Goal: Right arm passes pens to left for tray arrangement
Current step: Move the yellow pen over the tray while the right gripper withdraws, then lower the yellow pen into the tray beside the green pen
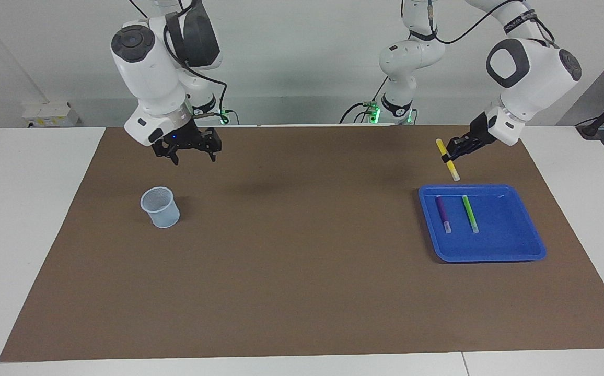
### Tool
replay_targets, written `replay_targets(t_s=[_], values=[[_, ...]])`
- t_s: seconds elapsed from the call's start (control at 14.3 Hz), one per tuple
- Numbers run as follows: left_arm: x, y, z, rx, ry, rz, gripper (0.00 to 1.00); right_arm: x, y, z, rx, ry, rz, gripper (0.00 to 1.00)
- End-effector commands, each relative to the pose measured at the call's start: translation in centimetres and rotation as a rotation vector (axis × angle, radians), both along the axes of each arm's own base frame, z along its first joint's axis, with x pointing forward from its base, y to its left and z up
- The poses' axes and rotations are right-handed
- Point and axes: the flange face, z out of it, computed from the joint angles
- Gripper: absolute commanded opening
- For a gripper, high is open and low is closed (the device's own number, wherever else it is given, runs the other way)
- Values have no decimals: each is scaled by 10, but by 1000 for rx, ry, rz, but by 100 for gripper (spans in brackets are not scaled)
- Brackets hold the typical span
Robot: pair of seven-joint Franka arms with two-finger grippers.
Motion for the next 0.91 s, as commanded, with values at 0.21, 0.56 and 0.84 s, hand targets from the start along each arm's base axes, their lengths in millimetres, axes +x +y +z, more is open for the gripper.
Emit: replay_targets(t_s=[0.21, 0.56, 0.84], values=[[25, 50, -27, 68, -12, -168, 0, 0, -13, 26, -3, -30, 109, 100], [36, 72, -49, 111, -30, -206, 0, 2, -30, 40, -6, -27, 80, 100], [44, 88, -73, 129, -47, -243, 0, 4, -39, 36, -10, -40, 64, 100]])
